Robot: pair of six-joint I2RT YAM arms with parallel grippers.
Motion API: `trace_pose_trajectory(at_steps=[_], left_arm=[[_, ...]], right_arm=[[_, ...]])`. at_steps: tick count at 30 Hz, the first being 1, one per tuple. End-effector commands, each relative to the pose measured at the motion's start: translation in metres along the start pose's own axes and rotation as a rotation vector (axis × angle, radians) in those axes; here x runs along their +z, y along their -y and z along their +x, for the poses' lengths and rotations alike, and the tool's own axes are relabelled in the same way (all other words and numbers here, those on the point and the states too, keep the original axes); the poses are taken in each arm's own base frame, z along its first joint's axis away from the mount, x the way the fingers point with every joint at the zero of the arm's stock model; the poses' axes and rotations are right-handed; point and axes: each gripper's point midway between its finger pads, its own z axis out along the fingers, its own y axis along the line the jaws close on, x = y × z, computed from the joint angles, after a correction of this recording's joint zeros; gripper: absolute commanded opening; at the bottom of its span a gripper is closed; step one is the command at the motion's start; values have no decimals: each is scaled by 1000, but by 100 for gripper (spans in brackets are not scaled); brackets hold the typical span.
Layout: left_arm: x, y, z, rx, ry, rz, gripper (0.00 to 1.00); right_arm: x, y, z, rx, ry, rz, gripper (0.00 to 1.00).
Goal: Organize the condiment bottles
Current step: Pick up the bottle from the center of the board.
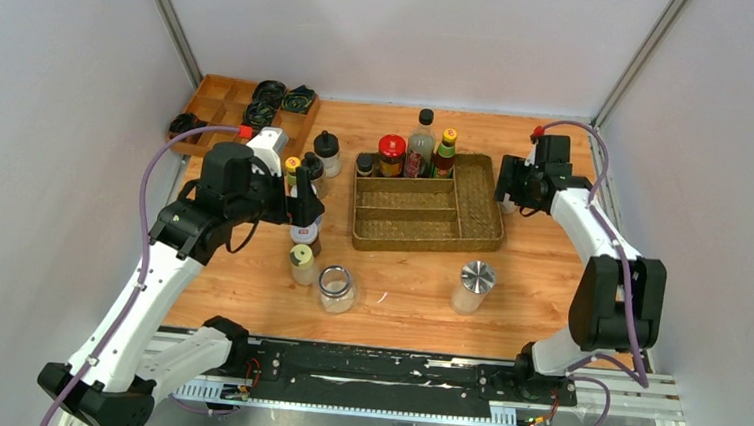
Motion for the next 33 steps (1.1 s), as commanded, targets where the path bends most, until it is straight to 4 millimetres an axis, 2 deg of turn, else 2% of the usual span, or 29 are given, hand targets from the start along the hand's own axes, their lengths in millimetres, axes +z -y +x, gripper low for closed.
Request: trace_pose_trajectory(at_steps=[1,11,14,16,19,23,27,30,33], left_arm=[[0,1,3,22,-23,7,100],[7,-1,9,30,-54,7,100],[10,-2,12,35,-65,4,100],[11,-2,12,36,-69,7,100],[12,-2,12,41,-71,9,100],[12,-1,12,44,-75,15,100],[15,-2,15,44,-86,15,100],[16,-2,17,43,-87,16,100],[18,-1,19,35,-86,26,100]], right_arm=[[11,12,-23,-8,35,53,87],[36,22,-53,-1,66,128,81],[46,22,-55,-1,48,122,79],[52,20,-53,2,36,116,76],[59,19,-52,8,24,109,62],[59,19,-45,20,11,110,54],[42,21,-52,30,50,131,47],[15,18,-74,17,127,131,47],[-21,13,-99,-3,207,122,47]])
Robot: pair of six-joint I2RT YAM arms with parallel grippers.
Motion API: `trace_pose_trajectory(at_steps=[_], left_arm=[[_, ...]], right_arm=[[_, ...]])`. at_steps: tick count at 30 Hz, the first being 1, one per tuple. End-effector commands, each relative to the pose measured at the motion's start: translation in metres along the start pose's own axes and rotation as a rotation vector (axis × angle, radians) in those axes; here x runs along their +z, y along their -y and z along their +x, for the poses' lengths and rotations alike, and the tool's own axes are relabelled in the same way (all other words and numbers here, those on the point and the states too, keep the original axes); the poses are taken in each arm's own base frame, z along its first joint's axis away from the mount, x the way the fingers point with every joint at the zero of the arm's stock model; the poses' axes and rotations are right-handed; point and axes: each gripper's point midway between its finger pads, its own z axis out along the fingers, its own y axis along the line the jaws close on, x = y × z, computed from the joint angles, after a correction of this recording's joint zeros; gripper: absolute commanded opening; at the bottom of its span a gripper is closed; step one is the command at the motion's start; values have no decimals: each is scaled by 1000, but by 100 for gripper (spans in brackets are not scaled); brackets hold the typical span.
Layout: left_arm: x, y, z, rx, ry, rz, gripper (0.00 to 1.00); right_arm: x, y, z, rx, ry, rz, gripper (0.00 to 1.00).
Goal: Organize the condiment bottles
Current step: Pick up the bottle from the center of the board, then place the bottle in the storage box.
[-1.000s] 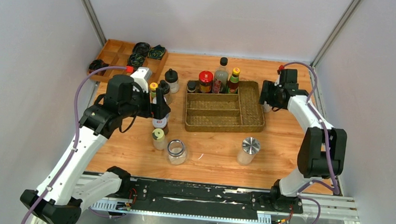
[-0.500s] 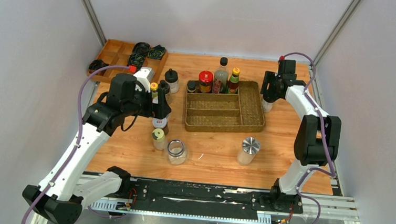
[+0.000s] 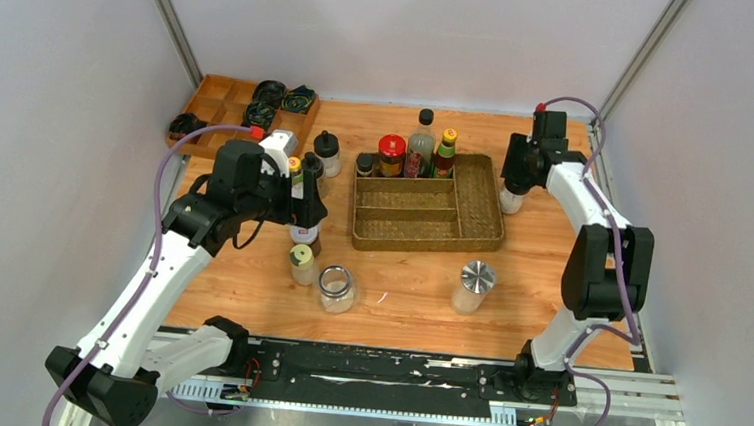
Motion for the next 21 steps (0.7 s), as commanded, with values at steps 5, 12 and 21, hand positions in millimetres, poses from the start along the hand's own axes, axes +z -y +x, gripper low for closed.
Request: trace_pose_trajectory(at_steps=[5,12,21], left_arm=[[5,5,10,3,-23,40,100],[4,7,10,-3,-19,48,100],[-3,9,8,-2,-4,51,100]], right_arm=[[-104,-9,-77,-25,261,-38,46],[-106,-75,-68,-124,214,-270,45],[-61,-122,-67,-245,181,-292,45]])
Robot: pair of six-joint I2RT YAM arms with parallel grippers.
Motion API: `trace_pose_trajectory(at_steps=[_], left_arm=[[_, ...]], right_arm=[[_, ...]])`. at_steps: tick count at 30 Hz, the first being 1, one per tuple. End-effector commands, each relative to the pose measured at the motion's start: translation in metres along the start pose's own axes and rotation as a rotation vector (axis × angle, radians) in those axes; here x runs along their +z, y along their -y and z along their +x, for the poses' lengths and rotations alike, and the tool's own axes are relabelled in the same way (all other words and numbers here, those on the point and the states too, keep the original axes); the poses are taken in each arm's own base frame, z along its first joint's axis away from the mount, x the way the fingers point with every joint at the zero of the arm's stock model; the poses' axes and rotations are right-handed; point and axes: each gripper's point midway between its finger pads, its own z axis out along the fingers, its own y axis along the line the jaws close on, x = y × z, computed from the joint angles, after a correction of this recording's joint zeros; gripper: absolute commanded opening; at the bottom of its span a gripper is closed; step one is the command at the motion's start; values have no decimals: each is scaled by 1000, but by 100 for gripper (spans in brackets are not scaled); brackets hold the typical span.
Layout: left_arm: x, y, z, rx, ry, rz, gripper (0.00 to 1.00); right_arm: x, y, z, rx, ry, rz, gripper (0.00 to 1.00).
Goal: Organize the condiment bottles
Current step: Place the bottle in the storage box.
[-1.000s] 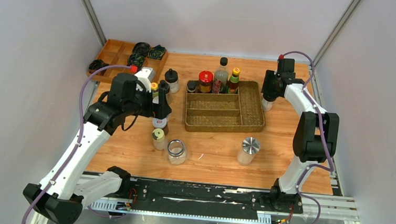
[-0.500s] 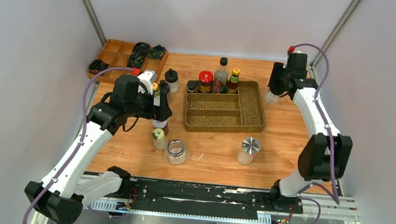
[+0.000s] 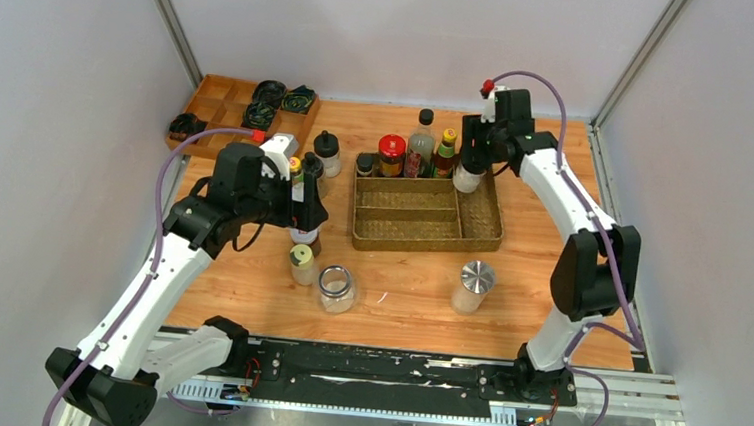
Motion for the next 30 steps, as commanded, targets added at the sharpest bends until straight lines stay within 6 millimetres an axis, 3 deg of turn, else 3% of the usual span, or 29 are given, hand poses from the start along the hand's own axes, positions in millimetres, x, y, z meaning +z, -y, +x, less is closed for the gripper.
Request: trace_pose_trajectory(at_steps=[1,11,18,30], left_arm=[[-6,8,-1,8,13,35,100],[-6,8,-2,15,5,35,100],[-3,8,-5,21,-1,34,100],[2,5,-1,24,-22,21,100]], right_arm=[[10,-1,-26,-39,64,10,45],[55,17,-26,-48,78,98,45],[81,27,-13,-60,47,142,45],[90,40,-13,-65,77,180,48]])
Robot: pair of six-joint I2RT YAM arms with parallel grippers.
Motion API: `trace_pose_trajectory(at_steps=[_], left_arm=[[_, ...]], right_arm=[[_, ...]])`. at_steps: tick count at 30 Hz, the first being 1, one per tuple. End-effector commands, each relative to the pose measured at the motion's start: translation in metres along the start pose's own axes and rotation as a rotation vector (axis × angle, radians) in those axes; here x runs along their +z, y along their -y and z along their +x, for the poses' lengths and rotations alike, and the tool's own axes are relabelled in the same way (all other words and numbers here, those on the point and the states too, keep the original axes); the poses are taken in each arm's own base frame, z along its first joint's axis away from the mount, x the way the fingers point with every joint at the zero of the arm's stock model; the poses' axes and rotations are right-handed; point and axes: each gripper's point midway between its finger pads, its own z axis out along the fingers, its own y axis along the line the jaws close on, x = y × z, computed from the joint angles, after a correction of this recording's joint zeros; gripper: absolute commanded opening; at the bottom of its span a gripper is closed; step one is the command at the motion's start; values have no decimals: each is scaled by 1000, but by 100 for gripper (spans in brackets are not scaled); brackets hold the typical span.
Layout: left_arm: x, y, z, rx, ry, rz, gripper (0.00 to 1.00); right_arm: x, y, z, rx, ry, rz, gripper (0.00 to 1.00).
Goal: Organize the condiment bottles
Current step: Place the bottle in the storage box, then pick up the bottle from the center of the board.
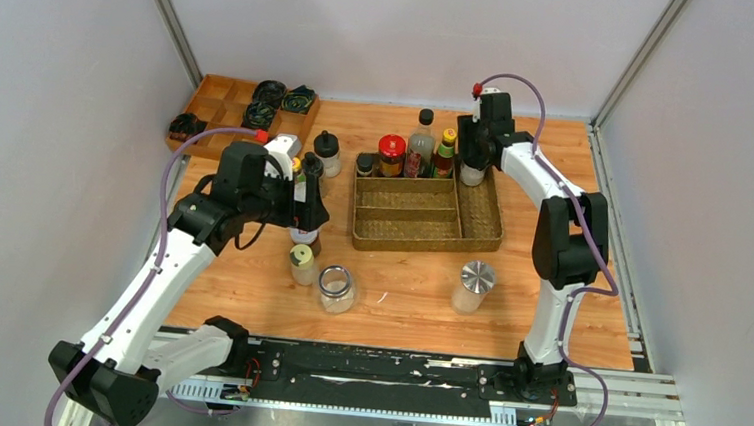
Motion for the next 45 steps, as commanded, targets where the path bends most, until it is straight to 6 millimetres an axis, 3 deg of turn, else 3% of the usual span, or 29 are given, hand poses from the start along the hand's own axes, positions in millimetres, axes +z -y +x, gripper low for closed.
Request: trace_pose_trajectory(at_steps=[1,4,12,15,18,23,25,27,32,36,39,45], left_arm=[[-2,6,-4,20,-2,21,100],[-1,5,-4,20,-5,20,100],[-4,7,-3,18,2,25,100],[-5,6,-3,17,5,23,100],[-7,5,-4,19,14,17,100],[-8,5,-7,20,24,11,100],[-9,5,-9,21,30,10,100],[-10,5,-9,20,33,6,100],[-8,2,-5,18,26,-3,100],[-10,-1,0,18,19,-15,100],[-9,0,5,7,11,-6,100],[-16,6,6,-9,27,21,100]], right_arm=[[-3,14,-27,1,93,34,48],[-1,15,-25,16,87,30,50],[-1,12,-11,59,53,-6,92],[-11,13,-14,66,67,-12,94],[-40,21,-21,84,82,28,94],[-137,31,-24,88,151,122,94],[-175,28,-8,97,150,110,94],[-211,14,21,130,113,34,93],[-260,-37,119,131,-14,-152,91],[-288,-51,169,152,-56,-205,89],[-297,-48,192,146,-71,-190,89],[-296,-54,201,97,-96,-151,89]])
